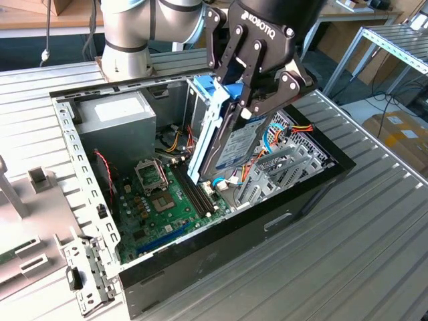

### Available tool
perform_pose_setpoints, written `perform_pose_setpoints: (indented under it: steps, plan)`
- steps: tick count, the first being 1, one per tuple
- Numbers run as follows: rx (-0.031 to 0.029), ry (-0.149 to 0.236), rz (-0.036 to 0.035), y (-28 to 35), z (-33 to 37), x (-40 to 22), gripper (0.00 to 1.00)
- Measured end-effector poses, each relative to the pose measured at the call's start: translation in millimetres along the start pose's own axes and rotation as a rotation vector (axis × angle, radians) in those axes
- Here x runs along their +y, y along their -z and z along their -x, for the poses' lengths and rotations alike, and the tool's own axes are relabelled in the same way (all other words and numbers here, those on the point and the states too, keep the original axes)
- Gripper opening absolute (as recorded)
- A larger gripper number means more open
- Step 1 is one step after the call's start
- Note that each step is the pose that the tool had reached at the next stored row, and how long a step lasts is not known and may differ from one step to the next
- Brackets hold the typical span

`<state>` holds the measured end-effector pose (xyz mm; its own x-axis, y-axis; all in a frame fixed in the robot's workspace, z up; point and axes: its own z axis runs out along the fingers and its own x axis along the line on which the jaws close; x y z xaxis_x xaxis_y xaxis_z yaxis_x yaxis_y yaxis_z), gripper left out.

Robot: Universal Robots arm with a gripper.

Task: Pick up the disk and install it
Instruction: 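Pick up the disk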

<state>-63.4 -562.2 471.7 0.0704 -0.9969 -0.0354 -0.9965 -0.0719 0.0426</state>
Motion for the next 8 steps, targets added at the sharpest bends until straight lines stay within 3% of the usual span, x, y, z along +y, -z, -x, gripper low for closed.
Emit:
perform_pose_setpoints:
  steps: [8]
  plan:
    - [0.0027, -0.003, 0.0000, 0.3, -6.3, -10.2, 0.37]
